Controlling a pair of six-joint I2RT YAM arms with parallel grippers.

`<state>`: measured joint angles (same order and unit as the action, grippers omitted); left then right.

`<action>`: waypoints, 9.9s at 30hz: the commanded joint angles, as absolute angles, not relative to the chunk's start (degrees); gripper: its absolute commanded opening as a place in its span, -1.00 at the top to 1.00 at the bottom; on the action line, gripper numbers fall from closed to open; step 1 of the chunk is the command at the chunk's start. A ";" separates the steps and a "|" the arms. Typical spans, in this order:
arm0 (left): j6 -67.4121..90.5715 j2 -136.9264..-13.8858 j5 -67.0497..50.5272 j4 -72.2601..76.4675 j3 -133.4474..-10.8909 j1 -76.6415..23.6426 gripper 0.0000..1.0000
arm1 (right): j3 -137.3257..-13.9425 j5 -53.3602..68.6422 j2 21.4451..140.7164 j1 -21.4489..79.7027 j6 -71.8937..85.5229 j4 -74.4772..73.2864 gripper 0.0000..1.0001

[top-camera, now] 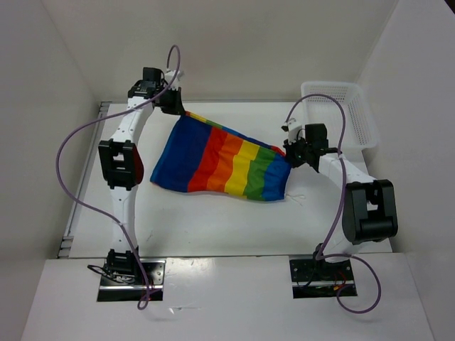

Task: Fold and stack the shorts
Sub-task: Fold the shorts

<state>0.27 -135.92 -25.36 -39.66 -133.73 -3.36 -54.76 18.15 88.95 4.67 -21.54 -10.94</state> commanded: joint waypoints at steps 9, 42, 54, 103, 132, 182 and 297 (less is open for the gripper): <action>0.00 -146.24 -17.58 -38.49 -144.47 -4.75 -0.02 | -58.08 11.78 89.92 5.01 -22.76 -10.71 -0.47; 0.00 -121.82 -12.04 -30.67 -83.67 -7.47 -0.47 | -54.39 5.28 97.47 17.06 3.96 -15.47 1.00; 0.00 -117.43 -16.96 -32.08 -77.44 -5.28 -0.47 | -71.69 5.88 101.87 10.55 -5.80 -18.27 0.86; 0.00 -110.30 -15.21 -35.68 -87.97 -6.24 -0.58 | -78.04 8.35 98.98 6.50 0.11 -23.72 1.00; 0.00 -131.05 -26.45 -37.00 -98.01 -12.30 0.55 | -87.36 -14.08 100.45 44.62 -43.07 -19.42 1.00; 0.00 -110.30 -34.01 -48.34 -87.02 -3.87 -0.81 | -68.92 4.40 89.21 49.83 -18.91 -24.17 -0.63; 0.00 -106.77 -30.32 -38.50 -84.82 -9.40 -0.08 | -85.35 19.14 107.75 34.89 -4.22 -13.71 0.58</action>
